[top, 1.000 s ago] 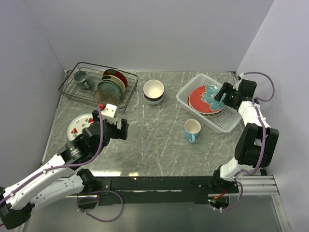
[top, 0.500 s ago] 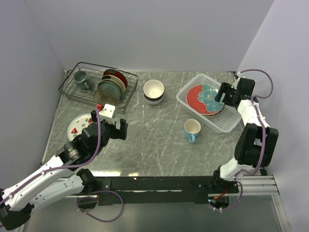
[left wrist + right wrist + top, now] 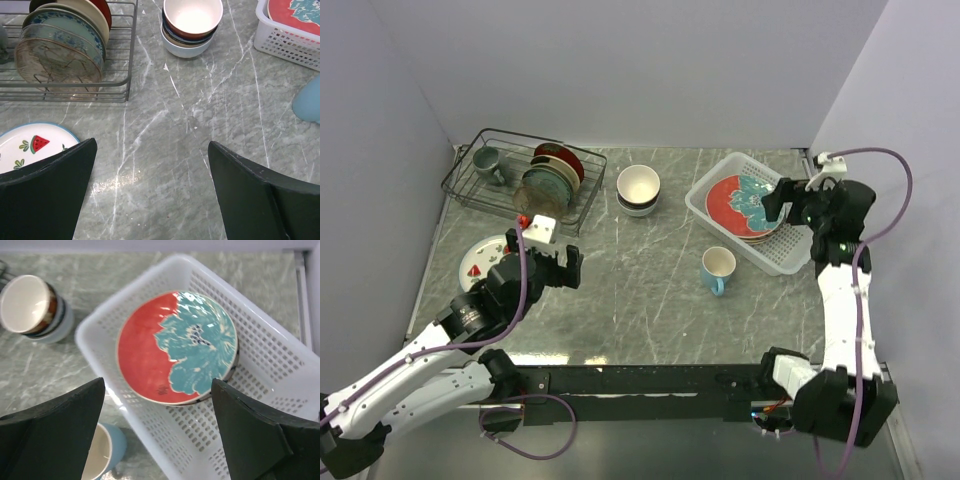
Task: Place the mixed dishes into the plastic bin
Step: Place the plate in the plastic bin, then pick up the plate at the center of the board.
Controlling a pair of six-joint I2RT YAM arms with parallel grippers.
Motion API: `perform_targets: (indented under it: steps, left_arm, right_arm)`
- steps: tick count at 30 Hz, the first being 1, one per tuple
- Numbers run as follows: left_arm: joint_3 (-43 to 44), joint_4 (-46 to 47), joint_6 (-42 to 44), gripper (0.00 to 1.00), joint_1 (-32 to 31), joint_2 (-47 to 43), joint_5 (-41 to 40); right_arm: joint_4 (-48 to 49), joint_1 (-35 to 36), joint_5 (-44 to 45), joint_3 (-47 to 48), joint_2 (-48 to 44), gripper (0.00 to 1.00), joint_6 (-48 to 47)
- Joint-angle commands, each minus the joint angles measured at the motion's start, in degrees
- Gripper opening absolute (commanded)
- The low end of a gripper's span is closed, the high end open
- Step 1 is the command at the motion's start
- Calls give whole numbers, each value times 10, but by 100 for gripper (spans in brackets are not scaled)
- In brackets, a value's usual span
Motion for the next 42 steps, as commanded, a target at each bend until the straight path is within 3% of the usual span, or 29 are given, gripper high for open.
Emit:
perform_targets:
  steps: [1,5,19,42]
  left_arm:
    - [-7,21,-12,99,6,-6,-8]
    - [-9,23,-17,99,11,0,-6]
    - [-8,21,-25,99,12,33,-24]
    - [-10,25,-41,99,12,34,-17]
  right_arm:
    - [42,-2,-57,-35,-73,97,-19]
    - [60,-19,-102,-60,-125,99,-14]
    - [102,-68,-207,-162,-177,100,-17]
    - [94,-81,-235,-161,-195,100,-2]
